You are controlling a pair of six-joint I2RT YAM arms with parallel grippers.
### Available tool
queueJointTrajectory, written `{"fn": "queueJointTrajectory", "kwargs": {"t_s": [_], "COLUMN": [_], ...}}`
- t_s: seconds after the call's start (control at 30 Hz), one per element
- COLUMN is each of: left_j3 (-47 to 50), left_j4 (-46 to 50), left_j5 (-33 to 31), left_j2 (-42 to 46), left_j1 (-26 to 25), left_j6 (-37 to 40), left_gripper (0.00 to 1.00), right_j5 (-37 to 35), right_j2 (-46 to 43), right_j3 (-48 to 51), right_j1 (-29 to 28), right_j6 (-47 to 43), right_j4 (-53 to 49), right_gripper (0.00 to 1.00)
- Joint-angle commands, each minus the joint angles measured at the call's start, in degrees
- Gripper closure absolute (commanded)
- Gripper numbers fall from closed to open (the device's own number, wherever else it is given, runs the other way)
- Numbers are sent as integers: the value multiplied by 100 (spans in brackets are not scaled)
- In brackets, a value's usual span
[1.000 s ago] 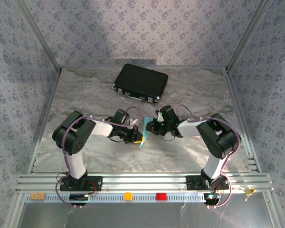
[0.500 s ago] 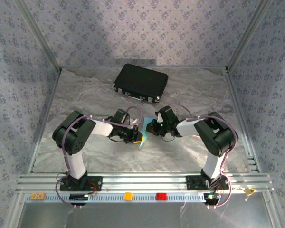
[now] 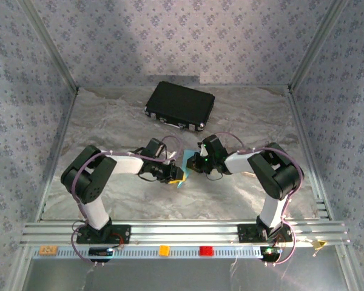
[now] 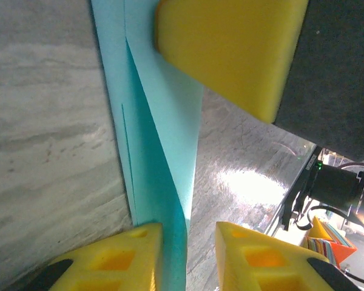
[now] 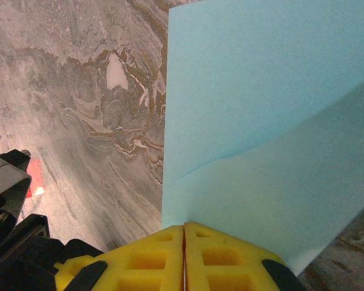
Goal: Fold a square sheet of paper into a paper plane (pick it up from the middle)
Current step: Fold the wing for the fifth time at the center of the table.
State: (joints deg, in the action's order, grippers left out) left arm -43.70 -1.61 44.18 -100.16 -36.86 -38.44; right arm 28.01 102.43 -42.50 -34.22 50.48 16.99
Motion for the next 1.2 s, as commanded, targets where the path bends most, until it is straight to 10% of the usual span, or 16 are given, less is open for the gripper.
{"fn": "queueJointTrajectory", "kwargs": {"t_s": [0.0,1.17], "left_j3": [-136,-16], "left_j4": [170,15], "left_j5": [-50,706], "left_j2": [225,-371], "left_j1": [11,160], "left_j6": [56,-49], "left_gripper": [71,100], "right_j5": [-245,-355], "right_j2": [216,350], "right_j3": [-7,60], "right_j1": [-66,-111], "right_j6": [-135,-49], "right_j4": [-531,-405], "right_gripper": [90,91]}}
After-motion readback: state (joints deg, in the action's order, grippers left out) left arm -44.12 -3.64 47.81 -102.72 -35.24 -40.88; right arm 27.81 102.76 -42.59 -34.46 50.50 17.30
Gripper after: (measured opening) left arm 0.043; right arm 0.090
